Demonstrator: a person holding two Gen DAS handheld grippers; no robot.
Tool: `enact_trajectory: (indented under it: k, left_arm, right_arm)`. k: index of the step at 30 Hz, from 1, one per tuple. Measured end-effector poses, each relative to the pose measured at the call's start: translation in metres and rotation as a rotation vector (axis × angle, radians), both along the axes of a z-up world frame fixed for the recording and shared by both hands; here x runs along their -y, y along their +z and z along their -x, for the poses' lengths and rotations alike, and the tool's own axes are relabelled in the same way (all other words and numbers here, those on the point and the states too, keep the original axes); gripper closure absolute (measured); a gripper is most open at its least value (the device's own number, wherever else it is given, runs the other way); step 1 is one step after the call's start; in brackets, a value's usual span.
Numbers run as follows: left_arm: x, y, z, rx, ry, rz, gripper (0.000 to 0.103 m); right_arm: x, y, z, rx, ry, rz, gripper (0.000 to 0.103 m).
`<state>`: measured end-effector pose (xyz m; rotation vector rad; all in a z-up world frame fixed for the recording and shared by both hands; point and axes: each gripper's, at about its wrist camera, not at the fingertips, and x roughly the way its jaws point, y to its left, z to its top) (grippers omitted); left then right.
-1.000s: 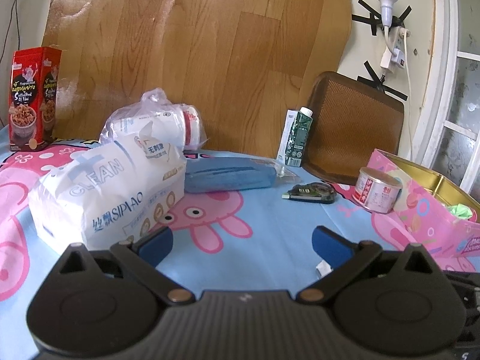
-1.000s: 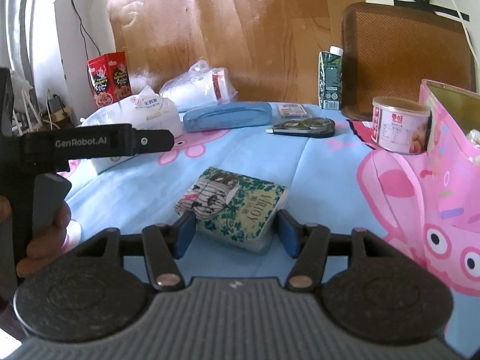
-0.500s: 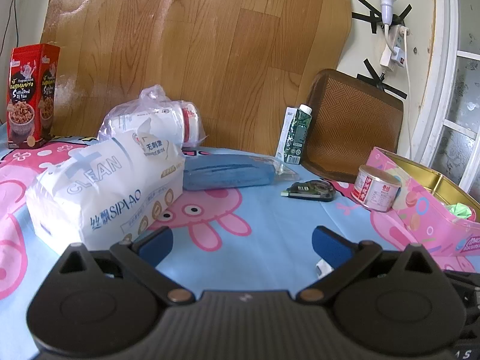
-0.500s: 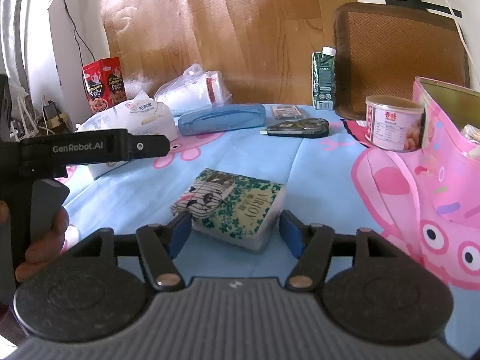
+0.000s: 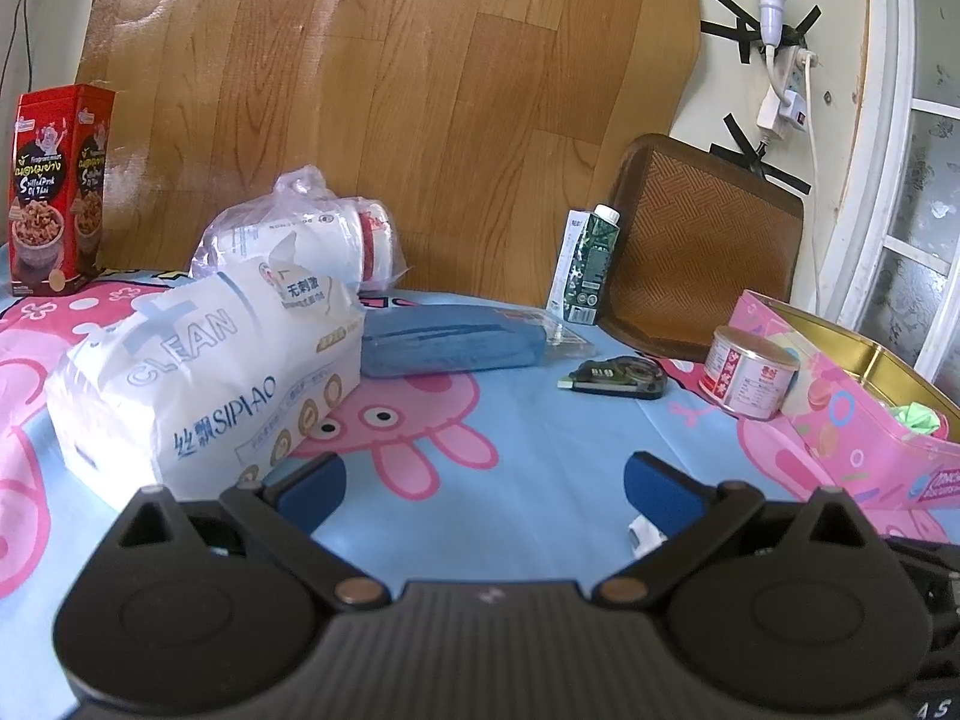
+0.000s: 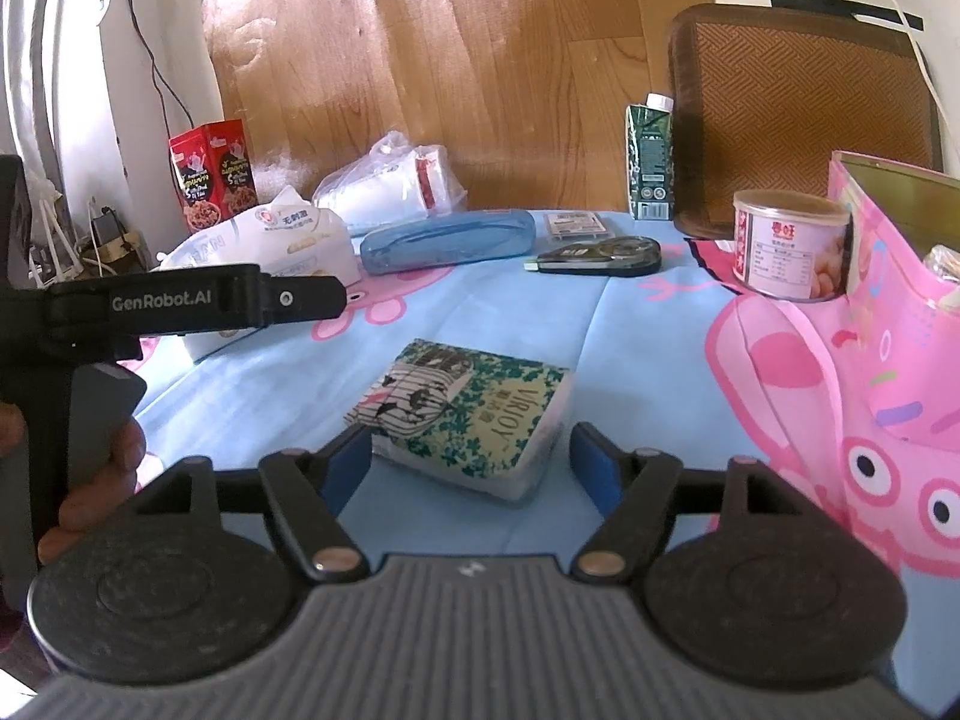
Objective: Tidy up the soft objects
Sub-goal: 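Close the right gripper on the tissue packet while the left gripper pinches it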
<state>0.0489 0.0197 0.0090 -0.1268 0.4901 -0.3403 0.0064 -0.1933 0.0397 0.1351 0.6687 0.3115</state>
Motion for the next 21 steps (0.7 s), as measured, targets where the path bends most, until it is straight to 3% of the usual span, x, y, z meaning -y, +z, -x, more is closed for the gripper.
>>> enact_trajectory:
  k: [21]
  left_arm:
    - [0.0012,0.0003,-0.0003,-0.004,-0.017,-0.004,0.001]
  right_arm:
    - [0.0017,-0.0004,0.0002,-0.002,-0.020,-0.002,0.023]
